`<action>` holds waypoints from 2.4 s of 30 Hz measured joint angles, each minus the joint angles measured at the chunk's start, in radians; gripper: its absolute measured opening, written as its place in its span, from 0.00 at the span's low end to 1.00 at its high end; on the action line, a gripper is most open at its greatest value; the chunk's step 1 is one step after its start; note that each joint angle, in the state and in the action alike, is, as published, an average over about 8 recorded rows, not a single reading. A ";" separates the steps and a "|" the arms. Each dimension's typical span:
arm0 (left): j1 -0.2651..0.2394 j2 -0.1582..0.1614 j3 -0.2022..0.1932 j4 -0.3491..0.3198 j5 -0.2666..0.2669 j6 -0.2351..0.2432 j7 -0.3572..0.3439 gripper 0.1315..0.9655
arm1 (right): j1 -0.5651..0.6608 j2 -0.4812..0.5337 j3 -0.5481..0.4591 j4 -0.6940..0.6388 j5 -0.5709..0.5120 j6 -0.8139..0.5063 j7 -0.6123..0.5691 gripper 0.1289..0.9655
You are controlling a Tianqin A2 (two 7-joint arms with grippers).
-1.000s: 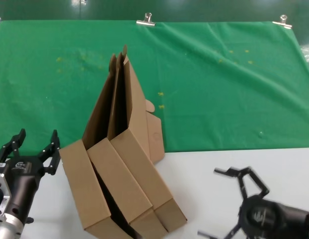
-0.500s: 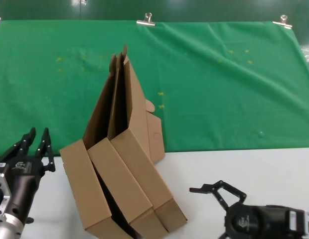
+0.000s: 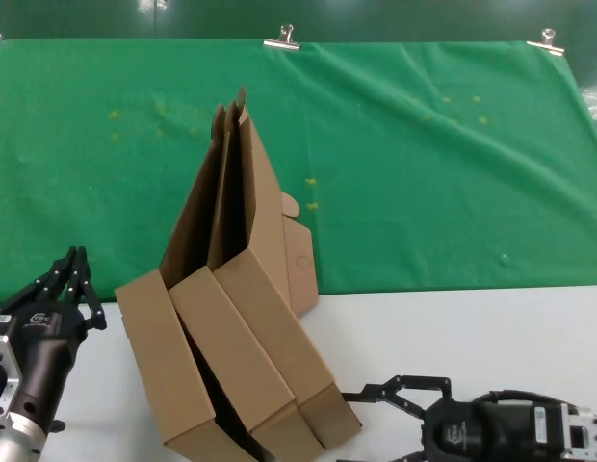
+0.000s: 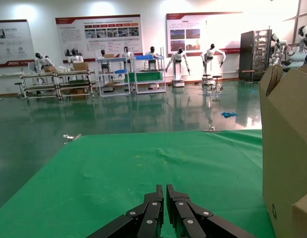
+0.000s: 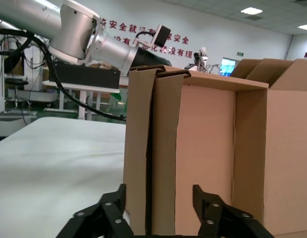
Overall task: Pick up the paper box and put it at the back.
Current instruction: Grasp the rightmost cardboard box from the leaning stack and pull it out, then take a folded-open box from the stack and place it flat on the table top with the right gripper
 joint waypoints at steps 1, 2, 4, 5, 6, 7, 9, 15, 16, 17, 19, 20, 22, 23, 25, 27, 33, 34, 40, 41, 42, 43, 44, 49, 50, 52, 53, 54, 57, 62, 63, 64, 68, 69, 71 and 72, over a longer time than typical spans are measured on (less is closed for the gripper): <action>0.000 0.000 0.000 0.000 0.000 0.000 0.000 0.06 | 0.003 -0.001 0.007 -0.004 -0.011 0.000 -0.001 0.57; 0.000 0.000 0.000 0.000 0.000 0.000 0.000 0.05 | 0.005 -0.001 0.015 -0.008 -0.022 0.000 -0.002 0.54; 0.000 0.000 0.000 0.000 0.000 0.000 0.000 0.05 | 0.010 0.000 0.030 -0.014 -0.043 0.000 -0.005 0.47; 0.000 0.000 0.000 0.000 0.000 0.000 0.000 0.05 | 0.012 0.000 0.038 -0.017 -0.053 0.000 -0.006 0.44; 0.000 0.000 0.000 0.000 0.000 0.000 0.000 0.05 | 0.014 0.001 0.047 -0.020 -0.063 0.000 -0.007 0.41; 0.000 0.000 0.000 0.000 0.000 0.000 0.000 0.05 | 0.016 0.002 0.055 -0.022 -0.074 0.000 -0.009 0.38; 0.000 0.000 0.000 0.000 0.000 0.000 0.000 0.05 | 0.018 0.003 0.072 -0.027 -0.093 0.000 -0.012 0.34; 0.000 0.000 0.000 0.000 0.000 0.000 0.000 0.04 | 0.022 0.003 0.123 -0.041 -0.148 0.001 -0.021 0.20; 0.000 0.000 0.000 0.000 0.000 0.000 0.000 0.04 | 0.023 0.002 0.132 -0.042 -0.157 0.001 -0.021 0.18; 0.000 0.000 0.000 0.000 0.000 0.000 0.000 0.04 | 0.023 0.001 0.141 -0.044 -0.166 0.001 -0.022 0.16; 0.000 0.000 0.000 0.000 0.000 0.000 0.000 0.04 | 0.022 -0.001 0.158 -0.046 -0.181 0.002 -0.024 0.14; 0.000 0.000 0.000 0.000 0.000 0.000 0.000 0.04 | 0.021 -0.002 0.166 -0.046 -0.188 0.002 -0.024 0.13; 0.000 0.000 0.000 0.000 0.000 0.000 0.000 0.04 | 0.017 -0.003 0.179 -0.044 -0.199 0.002 -0.026 0.10; 0.000 0.000 0.000 0.000 0.000 0.000 0.000 0.04 | 0.014 -0.002 0.185 -0.043 -0.203 0.002 -0.026 0.09; 0.000 0.000 0.000 0.000 0.000 0.000 0.000 0.04 | 0.005 0.002 0.190 -0.035 -0.201 0.001 -0.024 0.06; 0.000 0.000 0.000 0.000 0.000 0.000 0.000 0.04 | -0.012 0.012 0.182 -0.018 -0.182 0.001 -0.016 0.05; 0.000 0.000 0.000 0.000 0.000 0.000 0.000 0.04 | -0.105 0.087 0.102 0.099 -0.017 0.000 0.042 0.04; 0.000 0.000 0.000 0.000 0.000 0.000 0.000 0.04 | -0.125 0.104 0.095 0.124 0.014 0.000 0.054 0.04; 0.000 0.000 0.000 0.000 0.000 0.000 0.000 0.04 | -0.259 0.204 0.192 0.287 0.146 0.029 0.147 0.02; 0.000 0.000 0.000 0.000 0.000 0.000 0.000 0.04 | -0.281 0.218 0.225 0.319 0.162 0.044 0.167 0.02; 0.000 0.000 0.000 0.000 0.000 0.000 0.000 0.04 | -0.305 0.230 0.263 0.355 0.179 0.064 0.189 0.02; 0.000 0.000 0.000 0.000 0.000 0.000 0.000 0.04 | -0.328 0.241 0.300 0.393 0.196 0.088 0.211 0.02; 0.000 0.000 0.000 0.000 0.000 0.000 0.000 0.04 | -0.351 0.249 0.339 0.432 0.213 0.116 0.233 0.02; 0.000 0.000 0.000 0.000 0.000 0.000 0.000 0.04 | -0.448 0.246 0.541 0.640 0.278 0.300 0.334 0.02; 0.000 0.000 0.000 0.000 0.000 0.000 0.000 0.04 | -0.458 0.236 0.575 0.674 0.281 0.338 0.344 0.02; 0.000 0.000 0.000 0.000 0.000 0.000 0.000 0.04 | -0.459 0.206 0.632 0.725 0.274 0.411 0.344 0.02; 0.000 0.000 0.000 0.000 0.000 0.000 0.000 0.04 | -0.452 0.189 0.653 0.739 0.264 0.441 0.334 0.02; 0.000 0.000 0.000 0.000 0.000 0.000 0.000 0.04 | -0.439 0.170 0.670 0.744 0.248 0.469 0.316 0.02; 0.000 0.000 0.000 0.000 0.000 0.000 0.000 0.04 | -0.361 0.111 0.689 0.717 0.170 0.552 0.224 0.02; 0.000 0.000 0.000 0.000 0.000 0.000 0.000 0.04 | -0.159 0.035 0.619 0.564 -0.034 0.704 0.010 0.02; 0.000 0.000 0.000 0.000 0.000 0.000 0.000 0.04 | -0.116 0.025 0.594 0.525 -0.078 0.734 -0.034 0.02; 0.000 0.000 0.000 0.000 0.000 0.000 0.000 0.04 | -0.075 0.018 0.569 0.485 -0.121 0.761 -0.078 0.02; 0.000 0.000 0.000 0.000 0.000 0.000 0.000 0.04 | 0.083 0.008 0.468 0.320 -0.274 0.835 -0.232 0.02; 0.000 0.000 0.000 0.000 0.000 0.000 0.000 0.04 | 0.123 0.009 0.444 0.277 -0.309 0.850 -0.265 0.02; 0.000 0.000 0.000 0.000 0.000 0.000 0.000 0.04 | 0.196 0.012 0.397 0.198 -0.372 0.875 -0.315 0.02; 0.000 0.000 0.000 0.000 0.000 0.000 0.000 0.04 | 0.229 0.015 0.374 0.162 -0.400 0.886 -0.330 0.02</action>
